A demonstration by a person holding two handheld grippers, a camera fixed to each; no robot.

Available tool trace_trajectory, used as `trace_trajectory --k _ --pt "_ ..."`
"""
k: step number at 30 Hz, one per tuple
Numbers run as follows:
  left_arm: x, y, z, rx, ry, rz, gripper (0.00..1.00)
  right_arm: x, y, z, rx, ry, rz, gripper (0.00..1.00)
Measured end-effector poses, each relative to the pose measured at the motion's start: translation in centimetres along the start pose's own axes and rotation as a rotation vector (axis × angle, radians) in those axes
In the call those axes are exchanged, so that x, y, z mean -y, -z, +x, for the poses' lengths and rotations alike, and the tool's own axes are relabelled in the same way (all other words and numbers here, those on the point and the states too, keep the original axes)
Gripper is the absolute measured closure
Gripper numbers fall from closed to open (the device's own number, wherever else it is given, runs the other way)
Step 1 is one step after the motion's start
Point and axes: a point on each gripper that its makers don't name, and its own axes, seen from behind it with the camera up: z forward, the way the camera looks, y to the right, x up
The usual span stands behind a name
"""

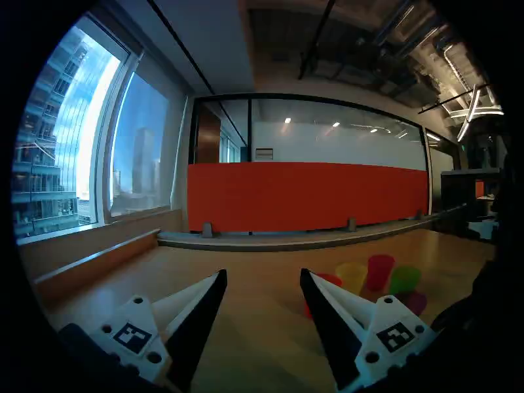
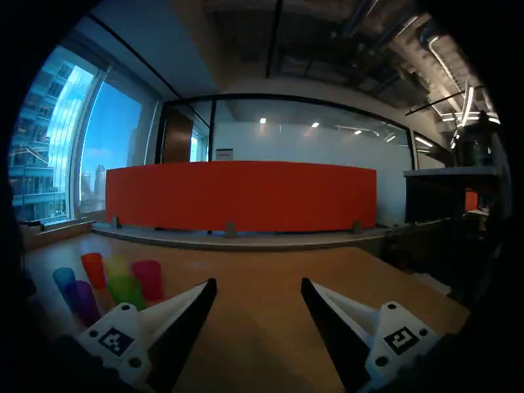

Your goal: Pour water

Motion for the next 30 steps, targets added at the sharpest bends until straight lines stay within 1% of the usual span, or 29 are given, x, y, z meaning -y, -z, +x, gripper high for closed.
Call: trace_trajectory --k 5,8,12,21,26,30 --pt "0.3 -0.1 3.5 -0.025 -0.013 -0.013 0.18 1.4 0.8 2.4 0.003 0.004 0.019 0.00" --pt "0.2 -0.3 5.5 -0.033 -0.027 -0.033 0.18 1.8 0.9 3.9 0.008 0.010 0.026 0.00" --pt "0.2 -0.6 7.9 -0.028 -0.038 -0.054 0.18 2.1 0.9 6.1 0.015 0.016 0.034 0.00" --pt "0.4 -1.1 12.0 -0.013 -0.044 -0.084 0.18 2.6 1.0 11.2 0.008 0.007 0.065 0.00" --pt "0.3 -1.1 14.9 -0.032 -0.059 -0.103 0.18 2.6 0.8 14.0 -0.004 -0.004 0.075 0.00" --pt "0.1 -1.0 16.1 -0.038 -0.069 -0.122 0.18 2.3 0.6 14.8 -0.005 -0.014 0.079 0.00"
